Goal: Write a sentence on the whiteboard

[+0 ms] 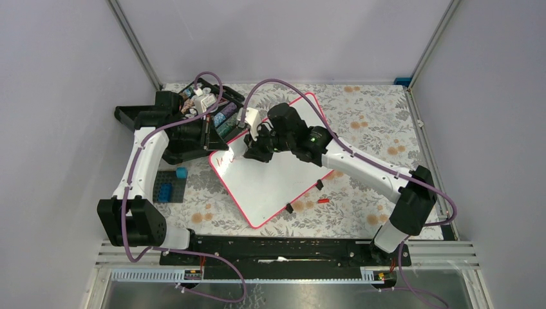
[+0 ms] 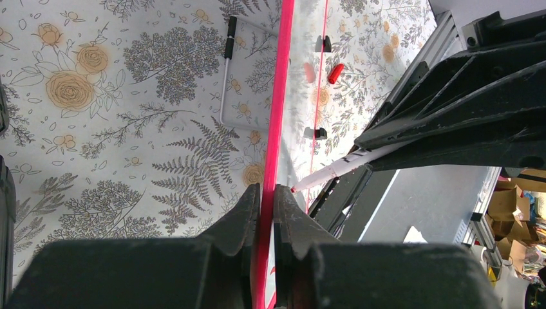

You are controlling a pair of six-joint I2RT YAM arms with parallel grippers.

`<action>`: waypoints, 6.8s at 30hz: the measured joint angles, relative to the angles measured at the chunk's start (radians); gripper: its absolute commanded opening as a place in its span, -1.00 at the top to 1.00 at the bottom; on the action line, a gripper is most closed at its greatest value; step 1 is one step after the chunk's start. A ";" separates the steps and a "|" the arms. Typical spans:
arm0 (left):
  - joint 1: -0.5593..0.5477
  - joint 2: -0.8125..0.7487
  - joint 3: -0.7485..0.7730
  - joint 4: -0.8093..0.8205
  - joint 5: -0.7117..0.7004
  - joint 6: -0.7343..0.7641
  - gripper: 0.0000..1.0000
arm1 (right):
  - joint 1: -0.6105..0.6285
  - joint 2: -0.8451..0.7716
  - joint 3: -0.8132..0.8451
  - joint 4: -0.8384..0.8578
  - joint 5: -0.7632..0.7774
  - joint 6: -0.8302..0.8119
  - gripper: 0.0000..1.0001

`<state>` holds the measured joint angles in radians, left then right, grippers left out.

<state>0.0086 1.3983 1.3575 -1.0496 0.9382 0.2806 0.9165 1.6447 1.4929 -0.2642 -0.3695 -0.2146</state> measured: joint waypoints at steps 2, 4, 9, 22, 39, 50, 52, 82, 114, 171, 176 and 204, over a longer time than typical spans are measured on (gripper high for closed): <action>0.000 0.000 0.000 -0.001 0.000 0.000 1.00 | -0.001 0.000 0.008 -0.005 0.011 0.000 1.00; 0.000 0.000 0.000 -0.003 0.001 0.000 1.00 | -0.003 0.000 0.019 -0.008 0.021 -0.002 1.00; 0.000 0.000 0.000 -0.003 0.001 0.000 1.00 | -0.009 0.002 0.034 -0.009 0.037 -0.003 1.00; 0.000 0.000 0.000 -0.004 0.001 0.001 1.00 | -0.010 0.004 0.033 -0.017 0.016 -0.005 1.00; 0.000 0.000 0.000 -0.004 0.000 0.004 1.00 | -0.010 -0.020 -0.013 -0.045 0.005 -0.047 1.00; -0.001 0.000 0.000 -0.005 0.005 0.004 1.00 | -0.028 -0.024 0.034 -0.086 0.010 -0.055 1.00; -0.001 0.000 0.000 -0.006 0.005 0.004 1.00 | -0.029 -0.024 0.044 -0.085 0.010 -0.055 1.00; -0.001 -0.002 0.000 -0.005 0.004 0.004 1.00 | -0.030 0.012 0.074 -0.085 0.019 -0.055 1.00; -0.001 -0.002 0.000 -0.005 -0.001 0.004 1.00 | -0.046 -0.009 0.033 -0.067 0.012 -0.045 1.00; -0.034 -0.019 0.000 -0.002 -0.034 0.012 1.00 | -0.097 0.001 0.069 -0.111 -0.047 -0.038 1.00; -0.034 -0.019 0.000 -0.001 -0.035 0.012 1.00 | -0.098 0.001 0.069 -0.111 -0.047 -0.040 1.00; -0.034 -0.019 0.000 -0.001 -0.042 0.018 1.00 | -0.101 -0.019 0.022 -0.097 -0.057 -0.039 1.00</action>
<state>-0.0257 1.3792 1.3575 -1.0508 0.8967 0.2989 0.8150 1.6257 1.5150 -0.3614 -0.4267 -0.2539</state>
